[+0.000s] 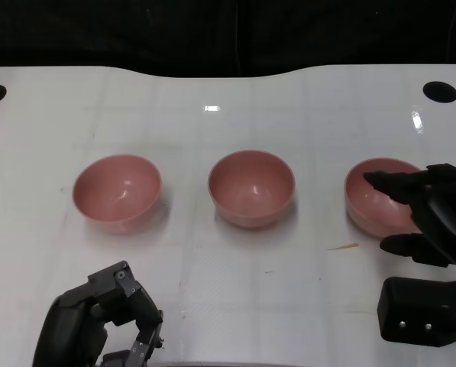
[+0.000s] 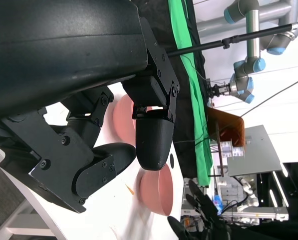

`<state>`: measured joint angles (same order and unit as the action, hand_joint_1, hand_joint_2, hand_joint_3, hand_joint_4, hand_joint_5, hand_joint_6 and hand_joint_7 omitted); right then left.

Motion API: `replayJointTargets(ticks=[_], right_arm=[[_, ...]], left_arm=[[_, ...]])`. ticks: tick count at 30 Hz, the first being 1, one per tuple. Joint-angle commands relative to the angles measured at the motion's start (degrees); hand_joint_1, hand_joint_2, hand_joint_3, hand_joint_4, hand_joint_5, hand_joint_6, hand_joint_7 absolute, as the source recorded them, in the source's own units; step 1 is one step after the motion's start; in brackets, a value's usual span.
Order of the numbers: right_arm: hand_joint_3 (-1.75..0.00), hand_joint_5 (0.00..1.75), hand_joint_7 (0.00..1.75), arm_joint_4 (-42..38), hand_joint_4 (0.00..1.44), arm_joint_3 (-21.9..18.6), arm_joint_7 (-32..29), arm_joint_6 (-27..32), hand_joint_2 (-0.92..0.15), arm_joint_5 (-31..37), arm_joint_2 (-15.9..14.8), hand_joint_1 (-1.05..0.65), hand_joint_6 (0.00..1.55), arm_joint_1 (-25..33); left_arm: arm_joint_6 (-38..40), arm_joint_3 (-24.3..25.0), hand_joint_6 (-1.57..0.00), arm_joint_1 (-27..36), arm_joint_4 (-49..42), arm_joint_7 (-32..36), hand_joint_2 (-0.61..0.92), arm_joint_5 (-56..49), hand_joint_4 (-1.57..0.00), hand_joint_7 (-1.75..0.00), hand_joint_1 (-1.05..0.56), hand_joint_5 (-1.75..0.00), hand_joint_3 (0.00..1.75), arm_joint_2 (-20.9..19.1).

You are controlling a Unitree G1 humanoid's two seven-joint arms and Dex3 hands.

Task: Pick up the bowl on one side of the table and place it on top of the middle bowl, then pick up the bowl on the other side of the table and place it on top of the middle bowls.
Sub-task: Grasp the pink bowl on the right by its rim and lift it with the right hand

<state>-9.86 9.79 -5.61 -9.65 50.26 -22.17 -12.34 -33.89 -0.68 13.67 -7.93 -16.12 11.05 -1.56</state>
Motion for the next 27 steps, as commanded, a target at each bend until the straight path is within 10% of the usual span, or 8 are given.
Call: replayJointTargets(ticks=[1,23,25,27], right_arm=[[0.00,0.40,0.01,-3.45,0.31,1.74,-0.04,1.48,-0.87,-0.04,-0.93,-0.51,0.44,-2.61],[-0.08,0.17,0.04,-42.91,0.53,17.71,-4.66,4.65,-0.92,0.80,4.83,-0.42,0.50,-24.03],[-0.11,0.29,0.09,-47.16,0.78,18.40,-8.67,2.32,-0.92,0.26,5.74,-0.31,0.64,-25.22],[-0.06,1.15,0.10,-50.33,0.84,19.06,-13.20,-1.06,-0.92,-0.03,5.93,-0.22,1.01,-26.04]], left_arm=[[0.68,0.18,-0.82,0.60,0.97,-0.26,0.49,0.57,-0.84,-1.37,-0.12,-1.58,1.19,-0.07],[-0.01,0.33,-0.81,1.18,1.84,-0.07,0.50,-0.75,-0.83,-1.39,-0.16,-1.59,1.17,0.42],[0.03,0.31,-0.82,1.38,2.09,0.07,0.51,-0.92,-0.84,-1.39,-0.16,-1.59,1.17,0.51],[-0.07,0.31,-0.82,1.52,2.20,0.08,0.51,-1.04,-0.84,-1.38,-0.15,-1.59,1.18,0.66]])
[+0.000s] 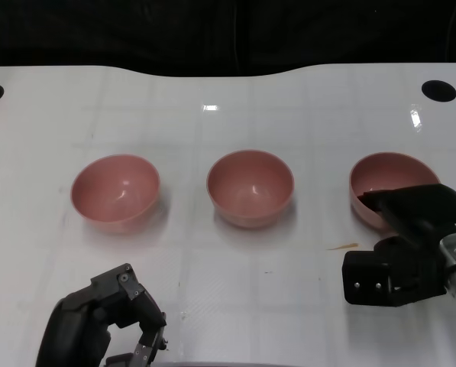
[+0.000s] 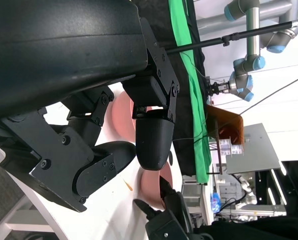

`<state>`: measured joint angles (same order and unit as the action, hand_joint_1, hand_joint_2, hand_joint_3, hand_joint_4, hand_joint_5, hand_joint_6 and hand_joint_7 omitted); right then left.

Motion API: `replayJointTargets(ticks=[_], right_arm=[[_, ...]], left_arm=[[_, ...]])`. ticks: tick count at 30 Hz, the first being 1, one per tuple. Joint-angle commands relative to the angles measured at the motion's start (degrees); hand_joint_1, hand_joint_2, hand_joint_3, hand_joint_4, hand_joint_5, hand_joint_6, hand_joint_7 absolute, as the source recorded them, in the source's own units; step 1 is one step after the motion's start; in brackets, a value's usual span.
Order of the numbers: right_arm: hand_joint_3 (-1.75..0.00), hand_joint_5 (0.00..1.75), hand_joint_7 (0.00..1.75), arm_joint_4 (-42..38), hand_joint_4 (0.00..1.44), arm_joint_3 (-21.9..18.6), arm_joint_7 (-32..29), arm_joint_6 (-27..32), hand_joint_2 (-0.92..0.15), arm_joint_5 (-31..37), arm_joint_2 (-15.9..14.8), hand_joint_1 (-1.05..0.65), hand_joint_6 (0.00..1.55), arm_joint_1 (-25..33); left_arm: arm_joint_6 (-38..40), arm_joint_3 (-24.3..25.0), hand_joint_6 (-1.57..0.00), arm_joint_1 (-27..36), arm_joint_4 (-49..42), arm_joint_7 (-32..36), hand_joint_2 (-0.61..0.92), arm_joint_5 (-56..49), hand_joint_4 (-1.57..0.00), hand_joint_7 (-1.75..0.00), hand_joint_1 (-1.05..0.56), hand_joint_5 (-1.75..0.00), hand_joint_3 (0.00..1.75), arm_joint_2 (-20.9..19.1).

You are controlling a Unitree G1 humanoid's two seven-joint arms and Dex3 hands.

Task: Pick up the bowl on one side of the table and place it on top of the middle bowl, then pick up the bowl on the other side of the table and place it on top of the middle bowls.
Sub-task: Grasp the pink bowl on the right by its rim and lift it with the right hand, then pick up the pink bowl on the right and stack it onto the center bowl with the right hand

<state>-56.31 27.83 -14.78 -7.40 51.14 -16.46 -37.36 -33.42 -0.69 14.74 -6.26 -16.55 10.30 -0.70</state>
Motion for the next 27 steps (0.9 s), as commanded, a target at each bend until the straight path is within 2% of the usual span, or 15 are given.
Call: replayJointTargets(ticks=[1,2,4,5,6,8,9,11,14,17,21,27], right_arm=[[-0.04,1.37,0.10,-4.70,0.83,1.52,-6.38,-4.39,-0.92,-0.63,0.10,-0.22,1.10,-1.38],[-0.08,1.56,0.25,-5.20,0.85,1.73,-8.64,-5.47,-0.92,-0.65,-0.01,-0.22,1.16,-1.63],[-0.28,1.71,1.36,-5.41,0.86,1.84,-12.88,-7.25,-0.88,-0.96,-0.32,-0.20,0.79,-2.03],[-0.31,1.73,1.55,-5.28,0.85,1.86,-14.82,-8.00,-0.88,-1.04,-0.55,-0.19,0.70,-2.24],[-0.33,1.74,1.66,-5.21,0.85,1.93,-16.34,-8.52,-0.87,-1.03,-0.71,-0.19,0.65,-2.44],[-0.34,1.74,1.72,-4.88,0.85,2.01,-18.93,-9.57,-0.87,-0.97,-0.95,-0.19,0.62,-2.87],[-0.44,1.75,1.74,-4.65,0.86,2.01,-20.05,-10.07,-0.81,-0.96,-1.04,-0.17,0.64,-3.08],[-0.76,1.75,1.74,-2.33,0.89,1.64,-22.15,-11.58,-0.63,-1.10,-1.51,-0.16,0.69,-3.49],[-0.97,1.75,1.75,1.38,0.89,1.30,-23.22,-12.88,-0.55,-1.16,-2.19,-0.19,0.69,-3.58],[-1.03,1.75,1.75,5.38,0.90,1.22,-24.00,-13.88,-0.52,-0.98,-2.60,-0.19,0.70,-3.28],[-1.16,1.75,1.75,10.36,0.94,0.68,-23.60,-15.63,-0.42,-1.86,-2.34,-0.19,0.74,-2.77],[-1.25,1.75,1.75,17.95,0.97,0.58,-21.92,-17.82,-0.40,-2.73,-1.13,-0.20,0.76,-2.68]], left_arm=[[-0.54,0.35,-0.82,0.52,0.60,0.53,0.50,-0.35,-0.84,-1.38,-0.15,-1.58,1.18,-0.13],[-0.48,0.36,-0.82,0.58,0.71,0.51,0.50,-0.34,-0.85,-1.38,-0.15,-1.58,1.19,-0.07],[-0.29,0.28,-0.83,0.63,0.92,0.56,0.50,-0.51,-0.85,-1.38,-0.15,-1.58,1.19,0.09],[-0.31,0.16,-0.83,0.59,0.92,0.53,0.50,-0.63,-0.86,-1.38,-0.15,-1.58,1.19,0.19],[-0.33,0.08,-0.83,0.55,0.90,0.47,0.50,-0.71,-0.85,-1.38,-0.15,-1.58,1.19,0.24],[-0.33,0.02,-0.82,0.47,0.84,0.40,0.51,-0.80,-0.85,-1.39,-0.14,-1.59,1.19,0.28],[-0.30,0.02,-0.82,0.43,0.83,0.40,0.50,-0.83,-0.85,-1.39,-0.15,-1.59,1.18,0.28],[-0.14,0.05,-0.82,0.36,0.83,0.22,0.51,-0.55,-0.85,-1.38,-0.15,-1.59,1.16,0.18],[-0.33,0.10,-0.82,0.24,0.58,0.16,0.51,-0.45,-0.85,-1.38,-0.15,-1.59,1.15,0.19],[-0.24,0.12,-0.82,0.27,0.51,0.15,0.52,-0.47,-0.84,-1.37,-0.16,-1.58,1.13,0.13],[0.08,0.18,-0.83,0.26,0.66,0.35,0.53,-0.58,-0.84,-1.36,-0.16,-1.58,1.11,0.13],[-0.29,0.22,-0.83,0.08,0.16,0.15,0.53,-0.46,-0.84,-1.35,-0.16,-1.58,1.10,0.16]])
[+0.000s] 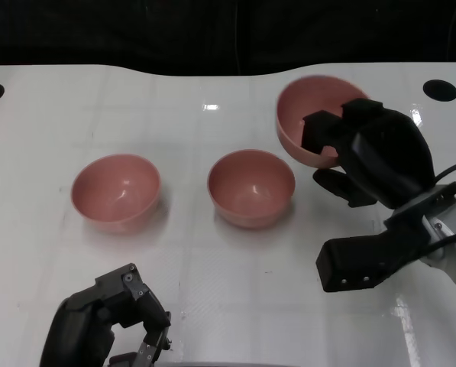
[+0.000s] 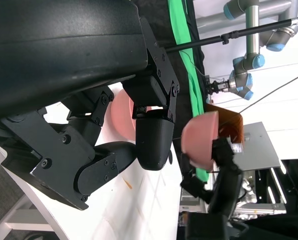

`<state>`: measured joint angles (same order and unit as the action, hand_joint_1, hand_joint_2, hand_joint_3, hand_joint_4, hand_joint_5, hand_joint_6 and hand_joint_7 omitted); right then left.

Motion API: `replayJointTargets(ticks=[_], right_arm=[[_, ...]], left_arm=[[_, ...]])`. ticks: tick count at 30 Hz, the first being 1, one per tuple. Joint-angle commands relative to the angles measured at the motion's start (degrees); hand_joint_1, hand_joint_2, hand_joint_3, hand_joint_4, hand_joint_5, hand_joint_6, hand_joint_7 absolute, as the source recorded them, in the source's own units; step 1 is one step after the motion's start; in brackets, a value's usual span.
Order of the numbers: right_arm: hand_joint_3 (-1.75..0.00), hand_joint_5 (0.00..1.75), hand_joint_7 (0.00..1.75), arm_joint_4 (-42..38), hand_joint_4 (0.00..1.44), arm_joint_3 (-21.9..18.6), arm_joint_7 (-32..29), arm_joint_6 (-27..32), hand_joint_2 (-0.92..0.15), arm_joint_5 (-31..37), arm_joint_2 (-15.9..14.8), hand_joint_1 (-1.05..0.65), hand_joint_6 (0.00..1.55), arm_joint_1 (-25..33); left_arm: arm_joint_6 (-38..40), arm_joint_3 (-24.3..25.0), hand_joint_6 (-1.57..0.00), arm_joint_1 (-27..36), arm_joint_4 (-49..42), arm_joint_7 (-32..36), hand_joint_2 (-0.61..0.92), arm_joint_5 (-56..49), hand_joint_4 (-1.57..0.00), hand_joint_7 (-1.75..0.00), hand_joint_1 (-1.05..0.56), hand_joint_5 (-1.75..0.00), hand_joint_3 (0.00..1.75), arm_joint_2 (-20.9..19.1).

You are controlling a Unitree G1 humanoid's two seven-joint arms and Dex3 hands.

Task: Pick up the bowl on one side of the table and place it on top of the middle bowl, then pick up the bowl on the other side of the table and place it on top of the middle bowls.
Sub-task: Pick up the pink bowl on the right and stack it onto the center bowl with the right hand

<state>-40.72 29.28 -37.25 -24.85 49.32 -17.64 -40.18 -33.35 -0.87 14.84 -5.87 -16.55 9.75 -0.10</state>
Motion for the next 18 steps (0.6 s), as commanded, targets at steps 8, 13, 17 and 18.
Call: replayJointTargets(ticks=[8,13,17,18], right_arm=[[-1.28,1.75,1.75,1.85,0.97,0.26,2.47,-4.84,-0.37,-2.68,3.44,-0.21,0.77,-1.77],[-1.29,1.75,1.75,-0.99,0.97,1.04,2.49,-6.52,-0.36,-1.82,5.76,-0.21,0.77,-3.15],[-1.30,1.75,1.75,-6.21,0.99,2.44,1.05,-7.59,-0.29,-1.13,8.86,-0.19,0.79,-4.98],[-1.33,1.75,1.75,-7.26,0.99,2.62,0.70,-7.88,-0.28,-1.17,9.32,-0.18,0.79,-5.28]], left_arm=[[-0.31,0.39,-0.83,0.14,0.08,0.63,0.53,-0.62,-0.84,-1.35,-0.16,-1.58,1.09,-0.35],[-0.46,0.34,-0.83,0.21,0.26,0.59,0.53,-0.74,-0.84,-1.35,-0.17,-1.58,1.09,-0.24],[-0.94,0.21,-0.82,0.27,0.27,0.75,0.52,-1.27,-0.84,-1.36,-0.16,-1.58,1.10,-0.08],[-1.01,0.21,-0.83,0.29,0.28,0.89,0.52,-1.54,-0.84,-1.36,-0.17,-1.58,1.10,-0.08]])
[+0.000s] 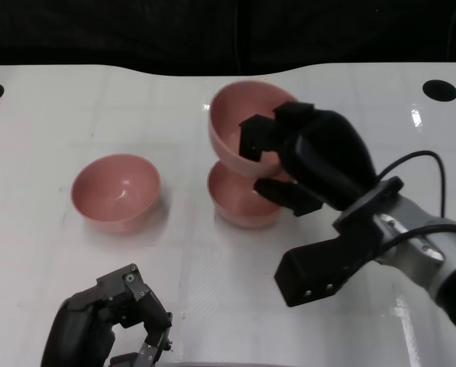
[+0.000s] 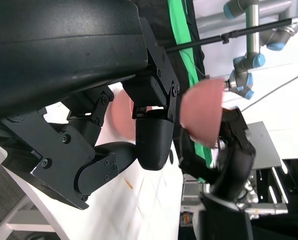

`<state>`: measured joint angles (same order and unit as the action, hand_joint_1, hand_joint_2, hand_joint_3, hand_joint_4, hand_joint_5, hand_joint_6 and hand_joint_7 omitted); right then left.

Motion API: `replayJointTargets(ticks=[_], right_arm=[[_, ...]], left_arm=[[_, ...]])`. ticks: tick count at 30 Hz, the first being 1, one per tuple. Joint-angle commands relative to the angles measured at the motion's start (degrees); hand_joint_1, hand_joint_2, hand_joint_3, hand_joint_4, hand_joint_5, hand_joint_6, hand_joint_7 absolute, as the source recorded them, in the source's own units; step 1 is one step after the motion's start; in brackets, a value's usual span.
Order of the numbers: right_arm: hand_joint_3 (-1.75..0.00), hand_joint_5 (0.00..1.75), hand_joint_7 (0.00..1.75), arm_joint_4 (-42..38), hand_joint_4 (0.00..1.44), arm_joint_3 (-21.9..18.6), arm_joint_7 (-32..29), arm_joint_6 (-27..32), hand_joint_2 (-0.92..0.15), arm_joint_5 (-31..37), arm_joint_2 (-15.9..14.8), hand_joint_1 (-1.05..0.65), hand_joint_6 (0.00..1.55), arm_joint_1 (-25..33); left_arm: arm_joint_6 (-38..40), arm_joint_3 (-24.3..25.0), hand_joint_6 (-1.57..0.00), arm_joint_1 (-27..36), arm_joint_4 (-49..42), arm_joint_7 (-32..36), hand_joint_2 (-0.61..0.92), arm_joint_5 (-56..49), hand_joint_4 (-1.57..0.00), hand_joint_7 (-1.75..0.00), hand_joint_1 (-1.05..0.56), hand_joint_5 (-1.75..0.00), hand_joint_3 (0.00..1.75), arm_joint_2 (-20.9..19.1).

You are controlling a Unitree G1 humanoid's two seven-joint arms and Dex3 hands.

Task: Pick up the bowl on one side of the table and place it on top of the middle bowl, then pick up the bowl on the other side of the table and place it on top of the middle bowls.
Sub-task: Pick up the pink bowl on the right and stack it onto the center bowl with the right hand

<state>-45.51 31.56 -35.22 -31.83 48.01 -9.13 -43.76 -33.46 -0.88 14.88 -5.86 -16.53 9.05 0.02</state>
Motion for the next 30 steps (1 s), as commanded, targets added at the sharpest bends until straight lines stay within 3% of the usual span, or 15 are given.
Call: replayJointTargets(ticks=[1,10,14,25,30], right_arm=[[-1.34,1.75,1.75,-3.28,0.99,0.48,-1.63,-1.15,-0.28,0.12,1.14,-0.18,0.79,-1.96],[-1.36,1.75,1.75,-7.69,0.98,1.53,-1.91,-1.21,-0.29,0.39,2.85,-0.20,0.78,-3.51],[-1.28,1.75,1.75,-9.67,0.97,2.39,-0.79,-0.33,-0.33,0.40,3.70,-0.21,0.77,-3.76],[-1.28,1.75,1.75,-10.63,0.97,2.77,-1.29,-0.41,-0.32,0.37,3.95,-0.20,0.77,-4.10],[-1.23,1.75,1.75,-15.89,0.93,3.43,0.21,2.75,-0.37,0.86,4.66,-0.20,0.73,-5.17]], left_arm=[[-0.96,0.23,-0.83,0.26,0.29,0.97,0.52,-1.03,-0.84,-1.36,-0.17,-1.58,1.10,-0.20],[-0.92,0.02,-0.82,0.37,0.40,0.68,0.52,-0.53,-0.84,-1.36,-0.16,-1.58,1.09,-0.05],[-1.11,-0.15,-0.83,0.56,0.60,0.94,0.52,-0.91,-0.83,-1.36,-0.17,-1.58,1.09,0.02],[-1.58,-0.24,-0.82,0.49,0.33,0.94,0.53,-0.86,-0.83,-1.36,-0.16,-1.58,1.08,-0.10],[-1.26,-0.27,-0.82,0.75,0.77,1.11,0.54,-0.95,-0.83,-1.37,-0.17,-1.59,1.08,-0.17]])
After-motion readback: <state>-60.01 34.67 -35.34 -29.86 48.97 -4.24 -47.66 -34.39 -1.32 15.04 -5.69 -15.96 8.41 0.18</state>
